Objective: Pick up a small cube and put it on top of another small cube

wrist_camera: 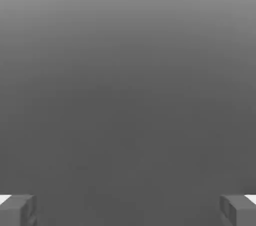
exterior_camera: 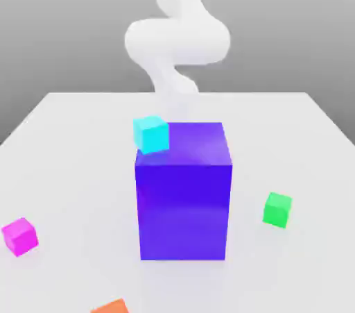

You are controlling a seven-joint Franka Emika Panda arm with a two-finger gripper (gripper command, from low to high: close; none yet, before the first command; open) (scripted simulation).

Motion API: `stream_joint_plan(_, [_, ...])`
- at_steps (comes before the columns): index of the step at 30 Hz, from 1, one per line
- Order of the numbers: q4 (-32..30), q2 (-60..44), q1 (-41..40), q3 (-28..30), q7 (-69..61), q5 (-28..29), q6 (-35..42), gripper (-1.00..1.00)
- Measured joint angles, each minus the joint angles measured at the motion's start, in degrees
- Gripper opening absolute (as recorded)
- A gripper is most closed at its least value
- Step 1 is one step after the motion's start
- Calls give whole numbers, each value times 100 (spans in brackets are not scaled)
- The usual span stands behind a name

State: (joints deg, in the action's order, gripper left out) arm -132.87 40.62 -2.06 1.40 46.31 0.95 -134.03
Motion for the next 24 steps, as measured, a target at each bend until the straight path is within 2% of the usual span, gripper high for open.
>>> stream_joint_plan(7, [-309, -1474, -540, 521, 75, 191, -640, 0])
stream_joint_plan(13, [-569, -2710, -942, 1064, -12, 142, -1180, 0])
stream_joint_plan(19, [-829, -3982, -1512, 1524, -360, -273, -1719, 0])
stream_joint_plan(24, [-1036, -5069, -2047, 1568, -840, -882, -2145, 0])
